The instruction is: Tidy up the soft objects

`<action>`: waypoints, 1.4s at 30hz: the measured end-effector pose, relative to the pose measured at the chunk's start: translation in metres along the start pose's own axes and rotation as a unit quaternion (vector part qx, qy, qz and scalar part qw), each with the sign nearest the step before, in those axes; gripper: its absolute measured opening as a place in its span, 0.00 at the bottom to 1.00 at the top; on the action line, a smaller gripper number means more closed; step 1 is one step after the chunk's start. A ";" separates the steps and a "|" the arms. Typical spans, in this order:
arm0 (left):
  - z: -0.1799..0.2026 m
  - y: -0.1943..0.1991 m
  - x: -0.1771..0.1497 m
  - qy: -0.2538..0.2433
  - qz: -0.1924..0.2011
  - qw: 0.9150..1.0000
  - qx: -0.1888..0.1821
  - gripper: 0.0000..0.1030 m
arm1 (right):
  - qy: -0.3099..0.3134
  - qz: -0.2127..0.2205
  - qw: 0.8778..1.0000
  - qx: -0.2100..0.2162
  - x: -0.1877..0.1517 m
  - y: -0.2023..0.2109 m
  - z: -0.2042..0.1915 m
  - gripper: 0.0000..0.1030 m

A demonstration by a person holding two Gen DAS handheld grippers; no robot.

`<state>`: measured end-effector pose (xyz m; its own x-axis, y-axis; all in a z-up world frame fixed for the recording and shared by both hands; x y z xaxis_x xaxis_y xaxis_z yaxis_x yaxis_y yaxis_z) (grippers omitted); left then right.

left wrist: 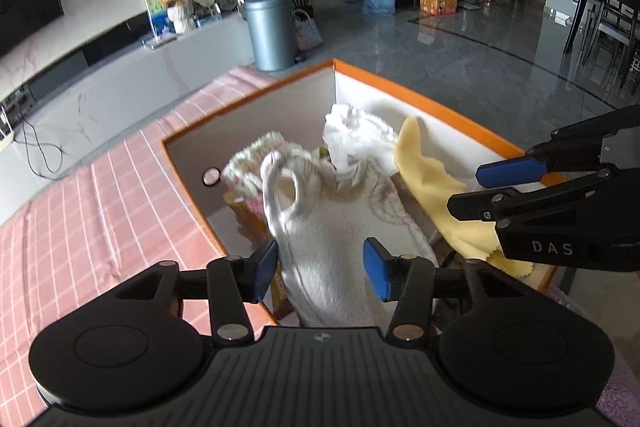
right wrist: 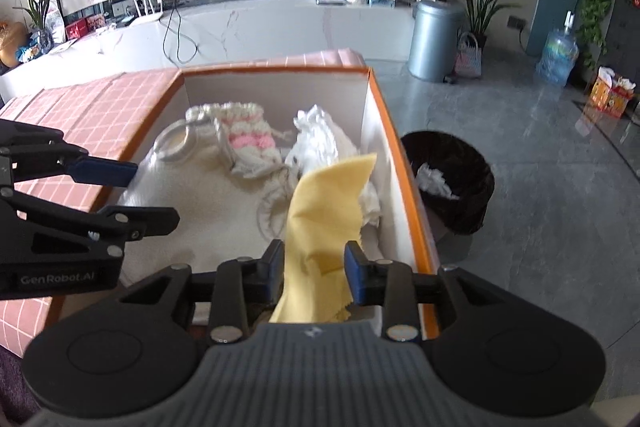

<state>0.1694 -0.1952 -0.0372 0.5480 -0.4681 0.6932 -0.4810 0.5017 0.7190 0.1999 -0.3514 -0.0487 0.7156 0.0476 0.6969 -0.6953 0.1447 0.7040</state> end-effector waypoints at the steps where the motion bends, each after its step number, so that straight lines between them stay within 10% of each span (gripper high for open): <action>1: 0.000 0.004 0.003 -0.002 0.005 1.000 0.003 0.62 | -0.001 0.006 1.000 -0.002 0.002 0.004 0.001 0.41; 15: -0.007 0.076 0.013 0.014 0.098 0.994 0.048 0.81 | -0.022 0.116 0.993 -0.019 0.023 0.082 0.000 0.79; 26: -0.013 0.145 -0.021 0.016 0.214 0.958 0.190 0.92 | -0.073 0.221 0.971 -0.056 0.009 0.142 -0.043 0.94; 31: -0.022 0.158 -0.055 0.079 0.243 0.945 0.202 0.92 | -0.064 0.220 0.972 -0.057 -0.021 0.148 -0.078 0.97; 42: -0.043 0.141 -0.108 0.175 0.203 0.946 0.184 0.96 | -0.080 0.157 0.978 -0.109 -0.077 0.116 -0.098 0.97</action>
<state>0.0721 -0.0429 -0.0129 0.4295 0.0099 0.9030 -0.8704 0.2710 0.4110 0.0705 -0.2416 -0.0336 0.4371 -0.0289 0.8990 -0.8359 0.3558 0.4179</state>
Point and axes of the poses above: each gripper's, at about its wrist camera, not at the fingertips, and y roughly against the way its jaws point, z to its right, x to its top, the point moved 7 cm from there along -y, roughly the way its jaws point, and after that the axes turned 12 degrees about -x, right-handed, at the moved point
